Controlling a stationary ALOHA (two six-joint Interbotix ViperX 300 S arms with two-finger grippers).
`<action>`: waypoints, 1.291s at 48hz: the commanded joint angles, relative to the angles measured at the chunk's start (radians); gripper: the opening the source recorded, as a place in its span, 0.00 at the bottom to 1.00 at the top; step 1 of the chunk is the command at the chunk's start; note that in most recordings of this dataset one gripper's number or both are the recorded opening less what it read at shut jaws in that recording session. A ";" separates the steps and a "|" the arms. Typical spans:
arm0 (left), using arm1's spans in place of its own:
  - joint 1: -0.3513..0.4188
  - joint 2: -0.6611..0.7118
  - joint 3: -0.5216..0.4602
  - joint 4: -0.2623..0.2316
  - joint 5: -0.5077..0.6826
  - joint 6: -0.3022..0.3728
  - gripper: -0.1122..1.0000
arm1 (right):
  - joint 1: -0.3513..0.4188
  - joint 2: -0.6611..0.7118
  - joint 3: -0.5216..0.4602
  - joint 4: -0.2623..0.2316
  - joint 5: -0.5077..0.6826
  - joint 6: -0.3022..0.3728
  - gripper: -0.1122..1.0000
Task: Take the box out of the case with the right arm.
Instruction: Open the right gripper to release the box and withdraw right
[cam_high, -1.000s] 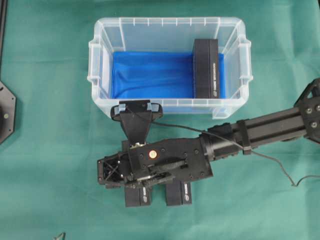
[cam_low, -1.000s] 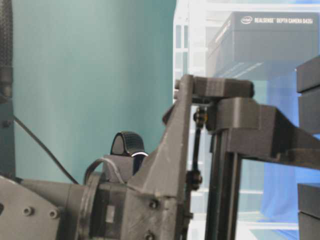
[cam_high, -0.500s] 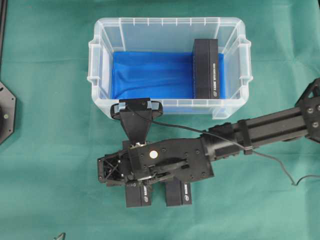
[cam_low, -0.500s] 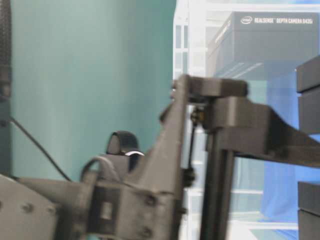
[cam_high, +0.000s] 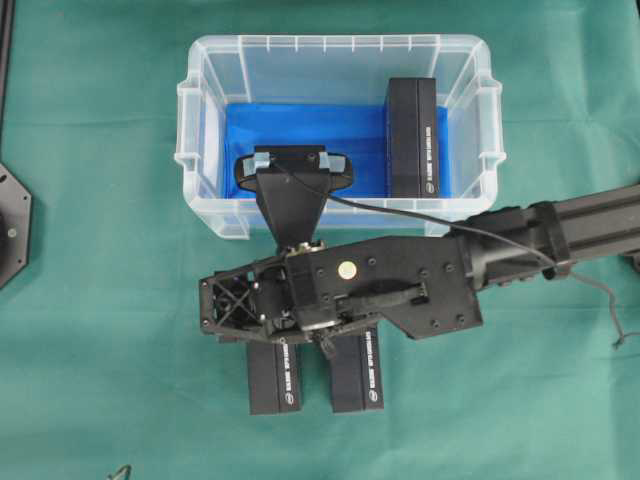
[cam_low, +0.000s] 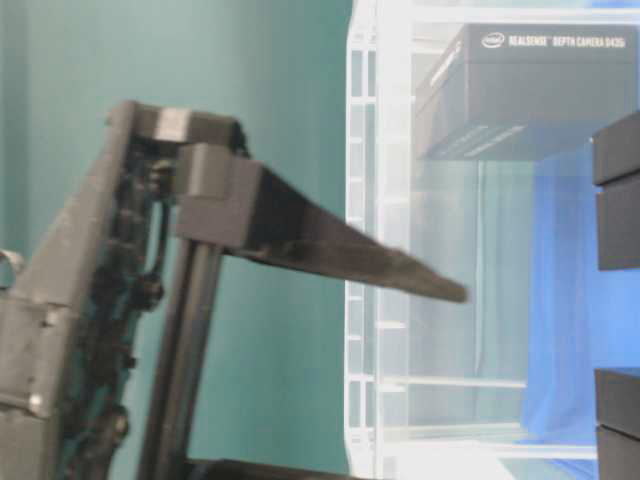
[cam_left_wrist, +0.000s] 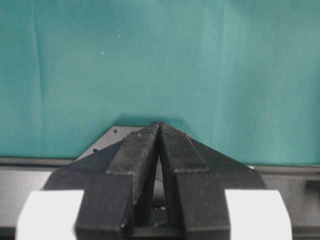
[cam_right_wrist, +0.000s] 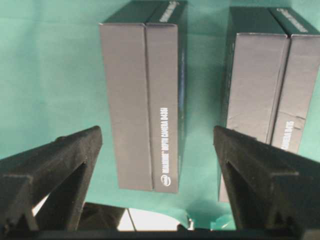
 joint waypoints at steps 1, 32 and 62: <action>0.000 0.009 -0.012 0.003 -0.003 0.000 0.10 | 0.000 -0.051 -0.023 -0.005 0.003 -0.002 0.89; 0.000 0.025 -0.011 0.002 -0.003 -0.002 0.10 | 0.040 -0.233 0.218 -0.011 0.071 0.005 0.87; 0.000 0.018 0.003 0.003 0.002 0.006 0.10 | 0.193 -0.796 0.871 -0.011 0.011 0.207 0.87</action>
